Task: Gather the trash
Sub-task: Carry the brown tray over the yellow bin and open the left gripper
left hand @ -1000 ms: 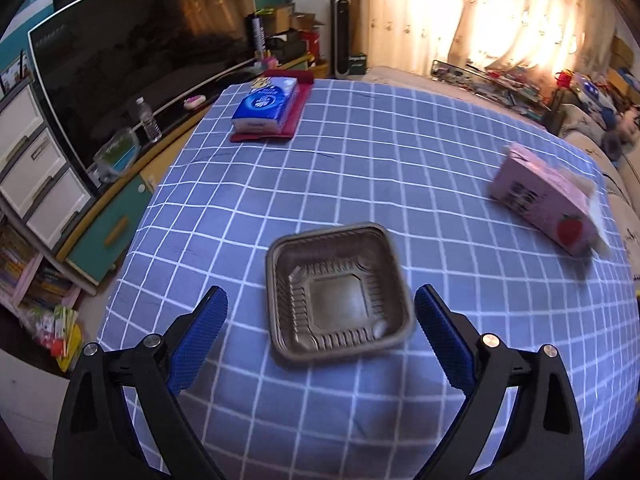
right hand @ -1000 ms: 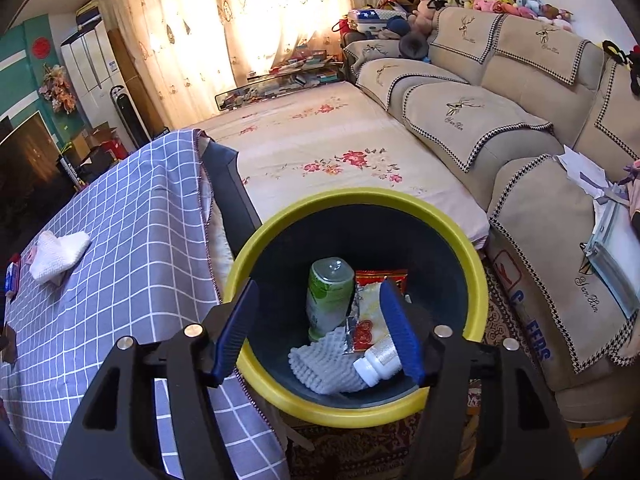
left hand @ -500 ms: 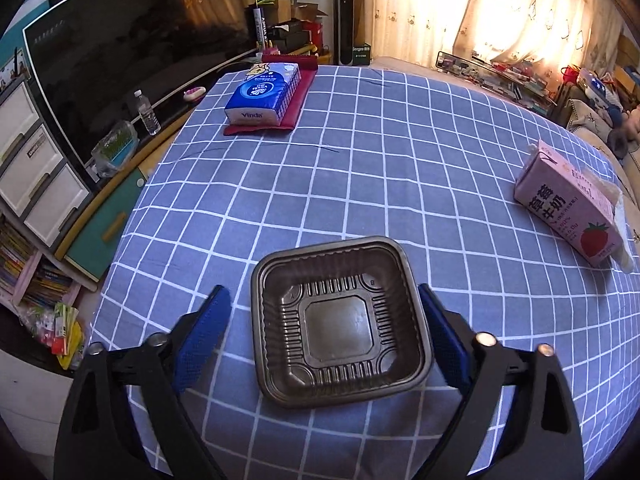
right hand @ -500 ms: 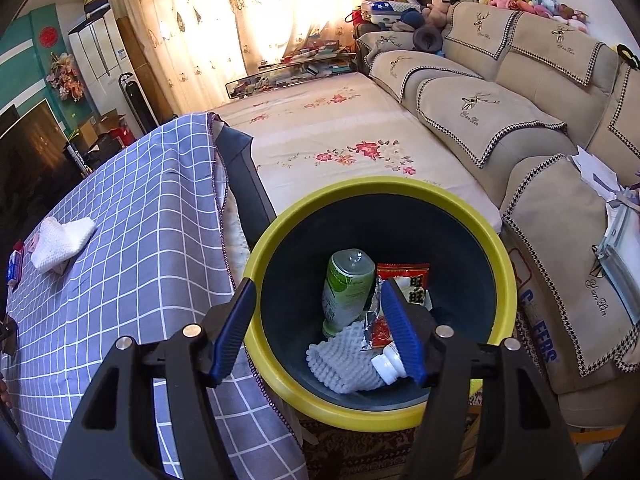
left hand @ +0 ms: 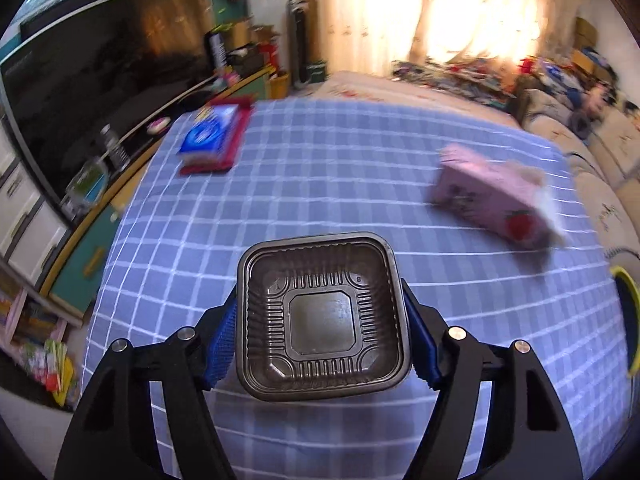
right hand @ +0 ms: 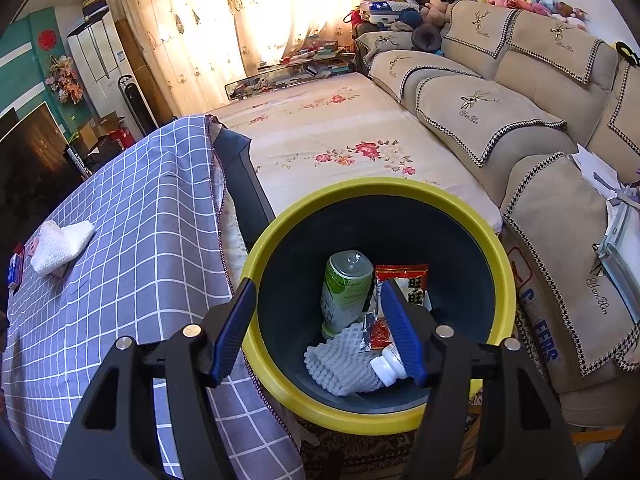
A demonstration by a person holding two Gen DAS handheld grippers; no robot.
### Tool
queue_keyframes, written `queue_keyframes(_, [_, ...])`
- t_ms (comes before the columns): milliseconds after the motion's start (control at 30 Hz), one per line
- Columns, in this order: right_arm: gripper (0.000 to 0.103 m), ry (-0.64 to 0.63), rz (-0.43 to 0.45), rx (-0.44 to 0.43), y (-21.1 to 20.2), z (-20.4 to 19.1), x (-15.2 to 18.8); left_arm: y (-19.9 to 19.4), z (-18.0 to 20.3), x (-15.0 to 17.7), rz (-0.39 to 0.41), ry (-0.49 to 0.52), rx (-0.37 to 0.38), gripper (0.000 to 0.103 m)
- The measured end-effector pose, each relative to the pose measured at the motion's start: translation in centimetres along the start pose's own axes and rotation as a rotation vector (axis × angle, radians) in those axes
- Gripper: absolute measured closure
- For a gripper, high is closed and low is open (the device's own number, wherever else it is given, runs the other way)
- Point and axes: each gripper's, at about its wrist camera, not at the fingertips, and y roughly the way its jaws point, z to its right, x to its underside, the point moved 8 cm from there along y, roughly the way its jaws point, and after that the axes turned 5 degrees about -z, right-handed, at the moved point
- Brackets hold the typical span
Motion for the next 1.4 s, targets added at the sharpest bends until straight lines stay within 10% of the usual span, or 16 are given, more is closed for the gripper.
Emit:
queue_keyframes(667, [0.039,0.114,0.056,0.089,-3.8,8.3,1.2,-7.5,35.3,3.8,-0.009,0.636,0.512,0.033])
queue_keyframes(1033, [0.037,0.212,0.079,0.163,-6.7,15.0,3.0,-5.3,51.7,7.5,-0.073,0.854,0.547,0.032])
queue_keyframes(1400, [0.035,0.231,0.061,0.172,-6.5,16.7,3.5,1.3,55.4,9.1,-0.185,0.84,0.503,0.023])
